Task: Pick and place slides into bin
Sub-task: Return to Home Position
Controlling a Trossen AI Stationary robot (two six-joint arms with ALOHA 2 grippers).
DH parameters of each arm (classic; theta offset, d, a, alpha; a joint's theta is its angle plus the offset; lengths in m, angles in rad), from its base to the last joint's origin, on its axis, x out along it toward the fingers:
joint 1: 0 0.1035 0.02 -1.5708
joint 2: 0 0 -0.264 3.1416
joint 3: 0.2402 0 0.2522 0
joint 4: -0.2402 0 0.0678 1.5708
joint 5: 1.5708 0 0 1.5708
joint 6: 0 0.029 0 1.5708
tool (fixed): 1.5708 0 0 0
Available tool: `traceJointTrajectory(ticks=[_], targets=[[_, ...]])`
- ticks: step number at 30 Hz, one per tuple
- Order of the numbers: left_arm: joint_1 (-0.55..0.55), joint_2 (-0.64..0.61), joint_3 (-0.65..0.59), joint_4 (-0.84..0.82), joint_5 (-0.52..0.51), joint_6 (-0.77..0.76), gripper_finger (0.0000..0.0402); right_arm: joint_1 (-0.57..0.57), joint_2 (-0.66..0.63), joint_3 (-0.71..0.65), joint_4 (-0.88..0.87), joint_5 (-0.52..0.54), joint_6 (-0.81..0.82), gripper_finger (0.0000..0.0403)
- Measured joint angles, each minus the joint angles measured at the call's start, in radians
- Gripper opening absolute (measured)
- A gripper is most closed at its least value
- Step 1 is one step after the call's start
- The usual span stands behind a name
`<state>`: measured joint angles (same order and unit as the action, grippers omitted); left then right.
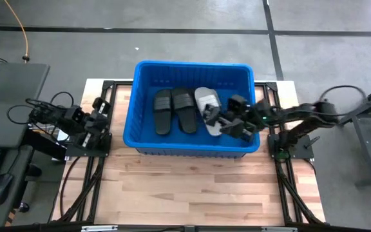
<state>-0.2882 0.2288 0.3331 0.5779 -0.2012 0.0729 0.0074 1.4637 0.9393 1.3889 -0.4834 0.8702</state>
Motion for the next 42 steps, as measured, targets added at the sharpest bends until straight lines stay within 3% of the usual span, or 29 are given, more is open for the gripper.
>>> traceJointTrajectory(ticks=[4,12,16,22,26,35,42], targets=[[0.000,-0.073,-0.039,-0.062,0.002,0.002,0.0005,0.005,-0.196,-0.116,-0.277,0.015,-0.090,0.0220],[0.000,-0.156,-0.043,-0.132,-0.076,0.062,0.0005,0.088,-0.523,-0.284,-0.530,0.290,-0.369,0.0220],[0.000,-0.181,-0.044,-0.257,-0.083,0.048,0.0005,0.103,-0.655,-0.378,-0.730,0.323,-0.313,0.0220],[0.000,-0.224,-0.045,-0.290,-0.121,0.077,0.0005,0.185,-0.794,-0.542,-0.576,0.430,-0.442,0.0220],[0.000,-0.222,-0.045,-0.346,-0.111,0.089,0.0005,0.216,-0.864,-0.620,-0.579,0.502,-0.456,0.0220],[0.000,-0.222,-0.045,-0.402,-0.108,0.107,0.0005,0.260,-0.909,-0.757,-0.494,0.489,-0.532,0.0220],[0.000,-0.222,-0.051,-0.470,-0.128,0.087,0.0005,0.270,-0.910,-0.930,-0.209,0.474,-0.509,0.0220]])
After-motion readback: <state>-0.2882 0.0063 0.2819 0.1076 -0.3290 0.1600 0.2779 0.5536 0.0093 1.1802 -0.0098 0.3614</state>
